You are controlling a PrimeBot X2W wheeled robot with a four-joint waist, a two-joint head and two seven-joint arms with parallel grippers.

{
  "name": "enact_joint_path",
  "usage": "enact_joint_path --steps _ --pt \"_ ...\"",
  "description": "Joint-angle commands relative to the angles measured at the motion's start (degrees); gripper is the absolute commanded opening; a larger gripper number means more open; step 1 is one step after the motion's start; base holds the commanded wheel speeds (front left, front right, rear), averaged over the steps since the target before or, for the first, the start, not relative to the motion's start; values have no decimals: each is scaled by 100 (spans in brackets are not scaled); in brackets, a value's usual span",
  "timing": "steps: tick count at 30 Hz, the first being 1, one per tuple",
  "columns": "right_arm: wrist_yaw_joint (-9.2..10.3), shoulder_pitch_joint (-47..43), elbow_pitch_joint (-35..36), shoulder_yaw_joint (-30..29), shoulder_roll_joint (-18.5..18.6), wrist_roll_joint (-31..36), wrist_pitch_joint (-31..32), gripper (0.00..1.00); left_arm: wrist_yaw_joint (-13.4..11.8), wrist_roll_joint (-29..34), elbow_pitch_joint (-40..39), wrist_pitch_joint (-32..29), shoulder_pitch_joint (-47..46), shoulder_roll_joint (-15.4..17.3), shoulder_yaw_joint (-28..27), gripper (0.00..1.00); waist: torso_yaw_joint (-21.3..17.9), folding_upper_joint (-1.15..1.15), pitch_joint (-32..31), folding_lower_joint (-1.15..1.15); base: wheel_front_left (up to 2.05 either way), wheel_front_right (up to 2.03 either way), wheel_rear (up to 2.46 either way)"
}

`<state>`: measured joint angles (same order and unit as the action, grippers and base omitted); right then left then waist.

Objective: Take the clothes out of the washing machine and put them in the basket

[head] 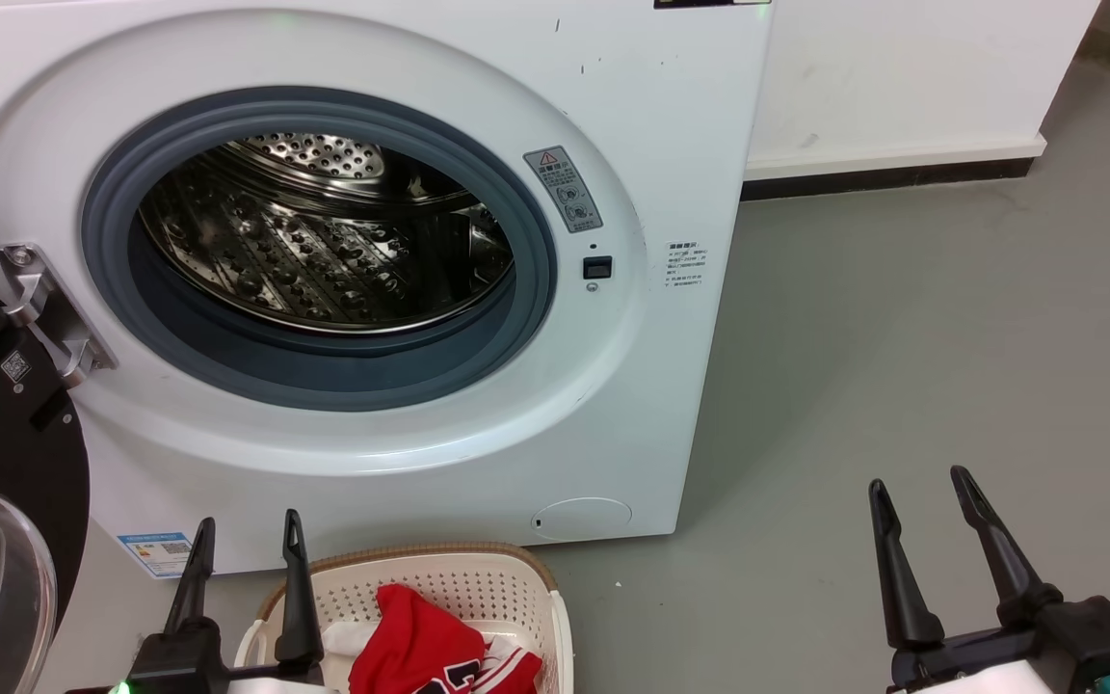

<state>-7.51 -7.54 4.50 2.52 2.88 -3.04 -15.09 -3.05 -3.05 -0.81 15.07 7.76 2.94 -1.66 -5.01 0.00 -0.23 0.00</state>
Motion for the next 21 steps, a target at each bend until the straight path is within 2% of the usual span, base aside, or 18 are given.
enact_joint_path --steps 1,6,7,12,21 --pt "4 -31 -8 10 -1 20 -11 100 -34 -23 12 15 31 -7 14 100 -2 0 2 0 0 0 0" --pt "4 -10 -19 26 -1 26 -10 100 -83 -32 66 15 2 -7 15 100 -14 0 10 0 0 0 0" --pt "0 0 -15 22 0 5 0 0 -69 -25 59 0 -2 -1 14 0 -14 0 10 0 0 0 0" --pt "0 -34 -249 36 -1 -68 12 0 -55 -90 333 -48 40 -17 12 0 -12 0 11 1 0 0 0" --pt "0 138 -427 20 81 -1260 195 0 83 -1183 482 -315 -151 -16 -55 0 25 0 13 1 0 0 0"
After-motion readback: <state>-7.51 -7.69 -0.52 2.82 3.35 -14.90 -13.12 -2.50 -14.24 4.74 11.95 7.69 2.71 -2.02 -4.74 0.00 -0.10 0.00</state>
